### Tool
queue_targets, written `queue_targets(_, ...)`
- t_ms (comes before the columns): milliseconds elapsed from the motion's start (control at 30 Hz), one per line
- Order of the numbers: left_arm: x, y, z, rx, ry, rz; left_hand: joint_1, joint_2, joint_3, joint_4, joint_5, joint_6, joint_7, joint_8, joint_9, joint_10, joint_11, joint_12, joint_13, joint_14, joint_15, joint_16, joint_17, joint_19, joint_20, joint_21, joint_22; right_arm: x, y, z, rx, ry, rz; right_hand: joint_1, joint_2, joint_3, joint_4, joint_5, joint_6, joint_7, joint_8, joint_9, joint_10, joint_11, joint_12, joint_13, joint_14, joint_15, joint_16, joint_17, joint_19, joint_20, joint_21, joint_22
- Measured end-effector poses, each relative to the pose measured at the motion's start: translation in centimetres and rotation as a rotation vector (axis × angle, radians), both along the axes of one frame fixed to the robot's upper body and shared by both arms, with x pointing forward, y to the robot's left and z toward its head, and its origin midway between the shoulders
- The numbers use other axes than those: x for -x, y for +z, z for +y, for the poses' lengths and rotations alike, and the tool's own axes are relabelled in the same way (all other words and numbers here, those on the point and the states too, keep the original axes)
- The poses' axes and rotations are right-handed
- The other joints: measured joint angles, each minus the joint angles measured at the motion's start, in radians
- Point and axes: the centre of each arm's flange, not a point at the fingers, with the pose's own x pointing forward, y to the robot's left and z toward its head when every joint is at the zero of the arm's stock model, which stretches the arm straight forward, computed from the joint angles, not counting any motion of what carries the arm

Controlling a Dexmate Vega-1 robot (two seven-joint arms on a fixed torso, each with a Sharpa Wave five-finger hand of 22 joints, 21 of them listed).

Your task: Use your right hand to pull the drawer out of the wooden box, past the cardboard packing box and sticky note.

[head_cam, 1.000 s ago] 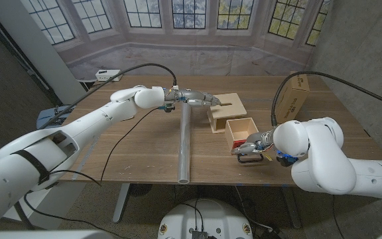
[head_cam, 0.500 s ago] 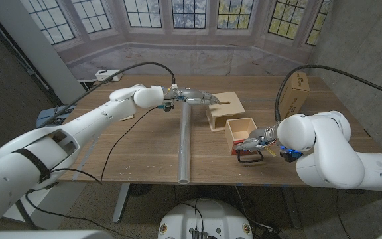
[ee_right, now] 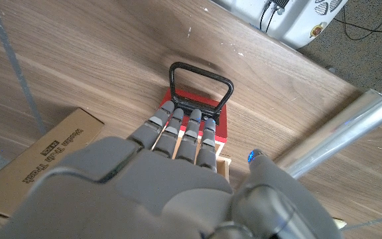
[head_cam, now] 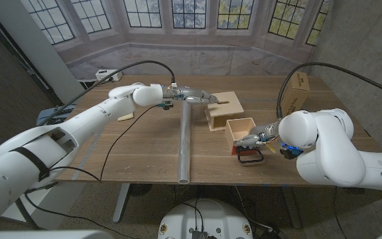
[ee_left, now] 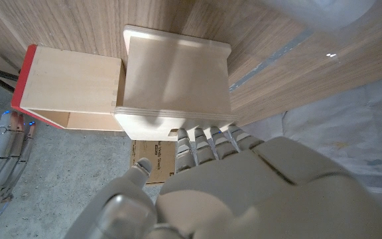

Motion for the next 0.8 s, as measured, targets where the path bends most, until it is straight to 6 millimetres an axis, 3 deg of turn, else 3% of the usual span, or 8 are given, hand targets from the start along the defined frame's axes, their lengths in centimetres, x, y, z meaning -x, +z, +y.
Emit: queue_targets(800,1.1,2.2,0.3,0.038,-0.017,-0.077,0.008,0.0,0.012,-0.012,0.0,0.0,0.0,0.0,-0.005,0.0,0.0,-0.002,0.0,-0.002,-0.002,0.005,0.0,0.002,0.002,0.0,0.001,-0.7,0.6,-0.1,-0.014,-0.009,-0.047,0.0,0.0,0.011,0.0,0.0,0.006,0.006,0.0,0.0,0.0,0.0,0.0,0.0,0.0,0.0,0.0,0.0,0.009,-0.002,0.0,0.0)
